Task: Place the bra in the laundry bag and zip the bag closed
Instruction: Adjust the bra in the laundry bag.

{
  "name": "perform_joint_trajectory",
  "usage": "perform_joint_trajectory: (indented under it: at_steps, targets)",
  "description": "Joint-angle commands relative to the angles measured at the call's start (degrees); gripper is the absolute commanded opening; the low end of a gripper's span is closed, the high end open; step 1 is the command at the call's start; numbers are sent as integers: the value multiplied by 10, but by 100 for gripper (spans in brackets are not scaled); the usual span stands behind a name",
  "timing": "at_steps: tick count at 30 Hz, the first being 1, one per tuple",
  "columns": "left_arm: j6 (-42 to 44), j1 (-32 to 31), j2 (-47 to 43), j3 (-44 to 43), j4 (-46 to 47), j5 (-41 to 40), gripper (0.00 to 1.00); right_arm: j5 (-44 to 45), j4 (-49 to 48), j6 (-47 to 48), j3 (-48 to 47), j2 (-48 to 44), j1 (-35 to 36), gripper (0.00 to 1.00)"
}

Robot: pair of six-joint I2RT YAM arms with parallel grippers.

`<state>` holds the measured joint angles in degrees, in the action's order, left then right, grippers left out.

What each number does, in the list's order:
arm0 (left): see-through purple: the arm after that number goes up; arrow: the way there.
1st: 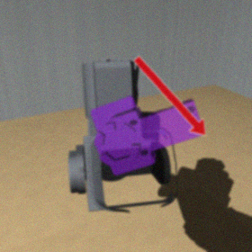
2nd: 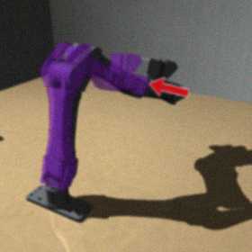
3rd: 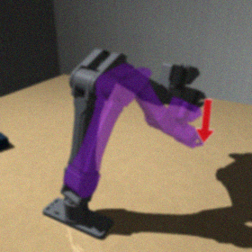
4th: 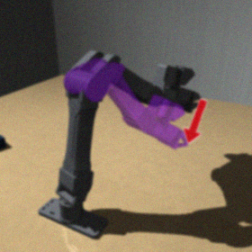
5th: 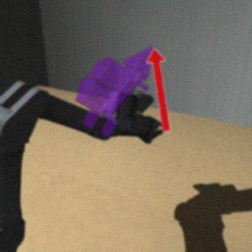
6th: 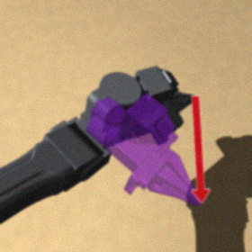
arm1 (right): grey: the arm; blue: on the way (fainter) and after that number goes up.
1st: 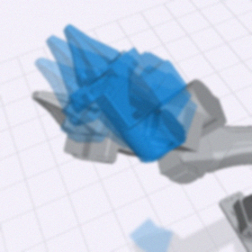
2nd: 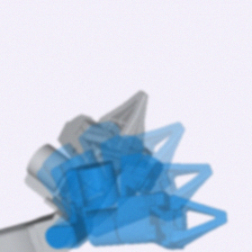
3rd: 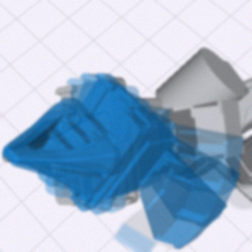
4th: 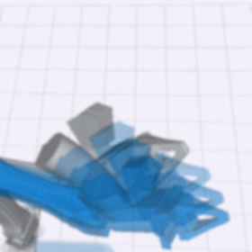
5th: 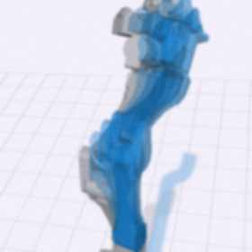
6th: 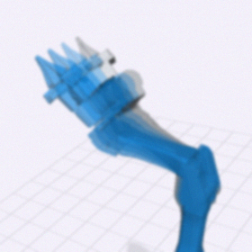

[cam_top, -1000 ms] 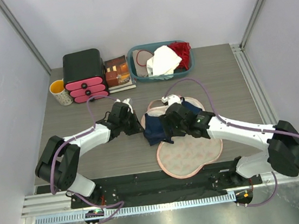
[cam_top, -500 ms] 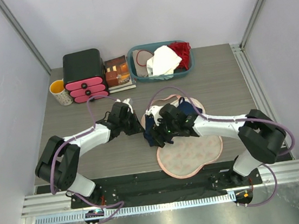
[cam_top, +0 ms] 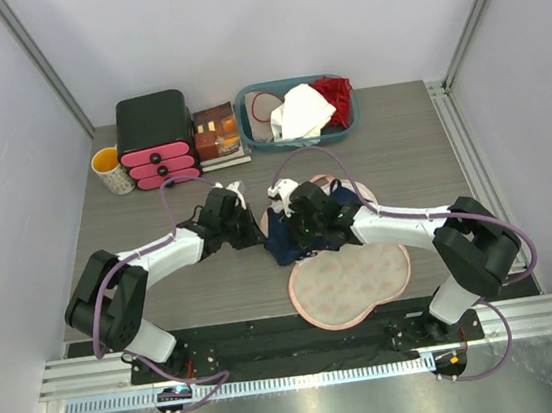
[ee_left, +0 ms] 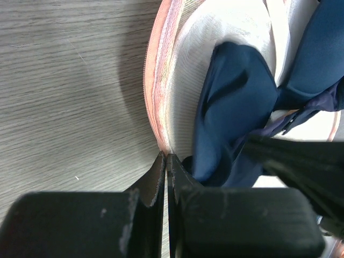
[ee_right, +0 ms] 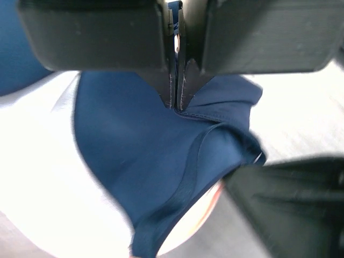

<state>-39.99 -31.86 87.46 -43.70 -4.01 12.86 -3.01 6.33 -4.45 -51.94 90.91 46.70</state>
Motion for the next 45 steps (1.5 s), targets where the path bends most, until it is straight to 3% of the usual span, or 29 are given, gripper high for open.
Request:
perform_joint_trajectory:
  at_steps: [1,8,12,17,27,44,45]
  targets:
    - [11,-1,-11,-8,12,8,0,129,-32,-34,-26,-18,-1,1]
    - [11,-1,-12,-9,7,5,0,294,-61,-71,-11,-16,0,1]
    - [13,-2,-15,-13,1,3,0,187,-60,-47,-15,5,1,1]
    - [15,-1,-12,-17,-4,0,0,84,-109,-36,21,-38,0,1]
    - [17,-1,-11,-18,-6,-8,0,10,-27,-15,40,-71,-1,1]
    - [18,-1,-4,-22,-6,-8,0,72,11,-21,46,-81,-6,2]
    - [18,-1,-3,-23,-6,-6,0,85,19,-28,44,-80,-6,14]
